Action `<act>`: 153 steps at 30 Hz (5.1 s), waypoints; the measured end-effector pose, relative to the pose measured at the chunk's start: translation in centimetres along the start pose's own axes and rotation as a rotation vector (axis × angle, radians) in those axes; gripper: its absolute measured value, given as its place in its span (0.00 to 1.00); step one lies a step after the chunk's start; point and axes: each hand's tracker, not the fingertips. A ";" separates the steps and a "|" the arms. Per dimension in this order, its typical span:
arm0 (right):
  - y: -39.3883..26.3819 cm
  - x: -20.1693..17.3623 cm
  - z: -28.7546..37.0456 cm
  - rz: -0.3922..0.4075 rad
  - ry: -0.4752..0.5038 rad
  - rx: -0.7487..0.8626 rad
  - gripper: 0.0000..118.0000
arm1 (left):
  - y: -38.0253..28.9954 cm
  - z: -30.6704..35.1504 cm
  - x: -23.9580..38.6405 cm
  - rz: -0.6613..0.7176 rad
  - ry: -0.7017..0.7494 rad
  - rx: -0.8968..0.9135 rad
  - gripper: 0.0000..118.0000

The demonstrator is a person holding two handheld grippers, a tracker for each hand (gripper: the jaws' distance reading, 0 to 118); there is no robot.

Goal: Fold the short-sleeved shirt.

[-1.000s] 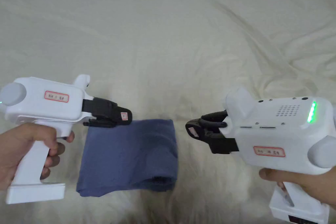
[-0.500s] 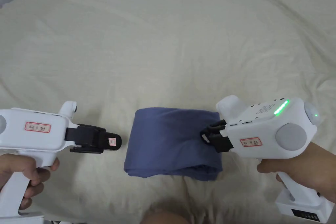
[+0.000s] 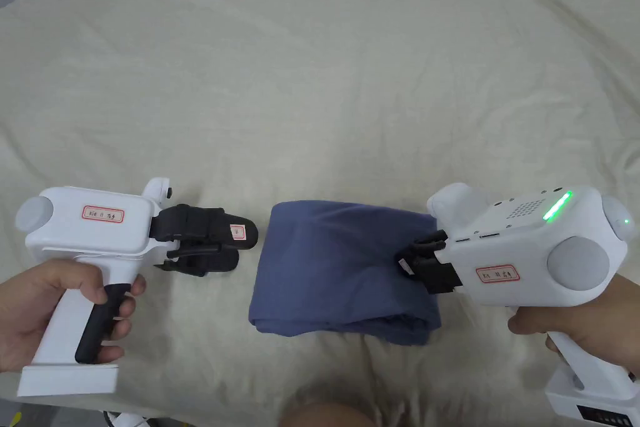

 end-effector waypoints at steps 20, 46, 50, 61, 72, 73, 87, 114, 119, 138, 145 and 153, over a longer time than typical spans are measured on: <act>-0.2 0.4 -0.1 -0.005 0.009 -0.002 0.00 | -0.9 -9.1 0.7 -0.038 -0.307 -0.104 0.77; 0.4 0.6 1.2 0.011 0.017 0.018 0.00 | 3.3 4.5 2.6 -0.146 0.274 -0.154 0.15; 0.6 0.8 1.5 0.010 0.009 0.022 0.00 | 7.0 12.1 1.0 -0.127 0.450 -0.196 0.15; 0.8 1.9 1.7 0.011 -0.027 -0.010 0.00 | 12.8 24.2 -3.2 -0.050 0.864 -0.218 0.15; 0.4 1.8 2.2 -0.004 -0.044 -0.018 0.00 | 11.3 24.3 -2.1 -0.083 1.005 -0.174 0.81; 0.4 1.8 2.4 -0.005 -0.039 -0.015 0.00 | 11.0 25.1 -1.4 -0.077 0.996 -0.144 0.81; 0.9 0.4 15.8 0.012 -0.183 0.314 0.00 | 1.1 22.8 21.9 -0.598 1.141 0.719 0.81; -0.4 -1.1 41.7 -0.260 -0.785 0.860 1.00 | -12.5 -7.2 43.1 -0.935 0.827 1.194 0.93; -0.5 -3.1 41.9 -0.283 -0.771 0.882 1.00 | -12.3 -5.8 42.5 -0.931 0.843 1.207 0.93; 0.2 -5.3 43.7 -0.406 -0.744 0.929 1.00 | -12.4 -3.9 42.6 -0.912 0.842 1.233 0.93; -0.5 -2.4 45.1 -0.562 -0.393 0.886 1.00 | -12.3 -4.0 42.9 -0.903 0.830 1.240 0.93; -2.6 -3.1 43.4 -0.328 -0.680 1.071 1.00 | -12.4 -4.7 43.0 -0.911 0.832 1.242 0.93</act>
